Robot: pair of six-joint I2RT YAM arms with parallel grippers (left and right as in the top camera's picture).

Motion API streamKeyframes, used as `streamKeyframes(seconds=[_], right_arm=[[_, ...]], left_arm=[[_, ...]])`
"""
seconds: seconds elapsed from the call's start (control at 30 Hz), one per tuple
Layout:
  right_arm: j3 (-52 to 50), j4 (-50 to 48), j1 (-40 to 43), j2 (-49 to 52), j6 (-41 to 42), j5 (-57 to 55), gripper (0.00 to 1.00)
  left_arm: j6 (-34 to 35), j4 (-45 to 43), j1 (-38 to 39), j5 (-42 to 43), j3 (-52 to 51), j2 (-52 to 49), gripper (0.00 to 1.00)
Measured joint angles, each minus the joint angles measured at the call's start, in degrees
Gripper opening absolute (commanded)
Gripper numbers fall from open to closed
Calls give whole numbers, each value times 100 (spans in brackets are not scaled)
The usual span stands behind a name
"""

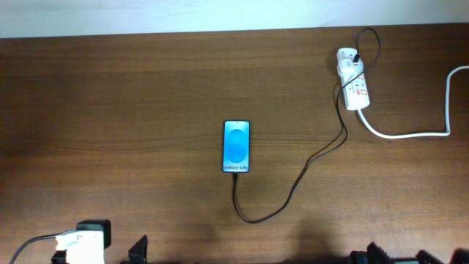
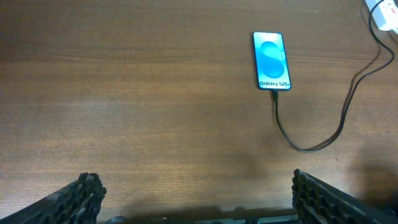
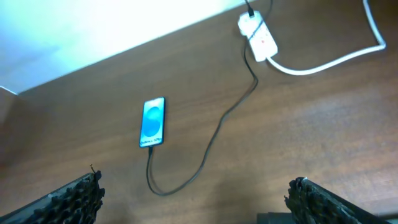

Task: Plug charger to phone and switch on socket

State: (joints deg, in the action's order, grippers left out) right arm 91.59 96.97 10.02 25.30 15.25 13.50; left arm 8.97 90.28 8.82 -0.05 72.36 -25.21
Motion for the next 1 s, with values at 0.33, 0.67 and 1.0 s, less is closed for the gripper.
streamKeyframes(seconds=[0.33,0.67,1.0], right_arm=[[-9,-2,0,-219,-275,68,98],[-1419,-535,0,-372,-599,234,98],[-3805,-4041,-33,-1873,-616,898,98]], left_arm=[[0,0,0,0,0,0,99],[0,-2,0,0,-2,0,99],[0,-2,0,2,-4,0,99]])
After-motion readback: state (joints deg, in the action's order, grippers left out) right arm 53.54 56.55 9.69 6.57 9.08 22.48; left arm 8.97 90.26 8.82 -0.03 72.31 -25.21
